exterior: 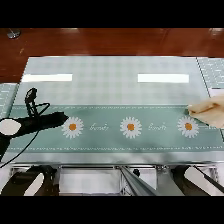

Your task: Fold the shirts.

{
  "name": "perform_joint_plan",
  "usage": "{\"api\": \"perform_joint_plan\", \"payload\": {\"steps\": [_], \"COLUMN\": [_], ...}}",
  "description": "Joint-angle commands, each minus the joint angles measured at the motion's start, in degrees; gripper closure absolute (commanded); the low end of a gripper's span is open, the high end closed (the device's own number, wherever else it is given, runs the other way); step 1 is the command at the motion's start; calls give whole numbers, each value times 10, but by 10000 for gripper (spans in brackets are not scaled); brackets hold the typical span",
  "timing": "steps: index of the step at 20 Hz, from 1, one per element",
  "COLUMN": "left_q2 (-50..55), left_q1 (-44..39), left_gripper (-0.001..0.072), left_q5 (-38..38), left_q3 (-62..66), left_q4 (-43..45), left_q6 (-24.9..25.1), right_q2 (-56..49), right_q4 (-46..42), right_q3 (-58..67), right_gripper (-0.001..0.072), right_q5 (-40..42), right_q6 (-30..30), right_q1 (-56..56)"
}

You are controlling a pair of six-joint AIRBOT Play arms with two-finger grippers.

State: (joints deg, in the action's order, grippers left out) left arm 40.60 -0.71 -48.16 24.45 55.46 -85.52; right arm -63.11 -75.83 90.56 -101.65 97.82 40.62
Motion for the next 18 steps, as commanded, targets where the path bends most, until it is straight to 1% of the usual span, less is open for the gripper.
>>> {"api": "perform_joint_plan", "payload": {"steps": [1, 5, 7, 8, 9, 10, 11, 12, 13, 14, 16, 17, 18], "left_q2": [0, 0, 0, 0, 0, 0, 0, 0, 0, 0, 4, 14, 30], "left_q1": [0, 0, 0, 0, 0, 0, 0, 0, 0, 0, 0, 0, 0], "left_gripper": [683, 683, 683, 683, 683, 682, 682, 682, 683, 683, 683, 683, 683], "left_q5": [2, 12, 12, 12, 12, 12, 12, 13, 12, 13, 14, 14, 11], "left_q3": [0, 0, 0, 0, 0, 0, 0, 2, 6, 13, 50, 87, 133], "left_q4": [0, 0, 0, 0, 0, 0, 0, 0, 0, 0, 0, 0, 0], "left_q6": [4, 3, 3, 3, 3, 3, 3, 4, 4, 4, 4, 4, 4], "right_q2": [98, 210, 247, 255, 255, 249, 241, 232, 223, 212, 177, 151, 119], "right_q4": [-64, -133, -151, -159, -160, -148, -124, -89, -35, 40, 189, 243, 283], "right_q3": [-142, -304, -358, -374, -380, -379, -375, -364, -347, -324, -265, -230, -190], "right_gripper": [679, 678, 675, 576, 229, 84, 83, 84, 98, 143, 414, 578, 677], "right_q5": [47, 96, 117, 119, 118, 120, 127, 145, 177, 222, 289, 300, 303], "right_q6": [19, 42, 54, 75, 84, 77, 67, 60, 49, 32, -30, -67, -107], "right_q1": [103, 199, 234, 246, 251, 251, 251, 251, 251, 250, 225, 190, 135]}}
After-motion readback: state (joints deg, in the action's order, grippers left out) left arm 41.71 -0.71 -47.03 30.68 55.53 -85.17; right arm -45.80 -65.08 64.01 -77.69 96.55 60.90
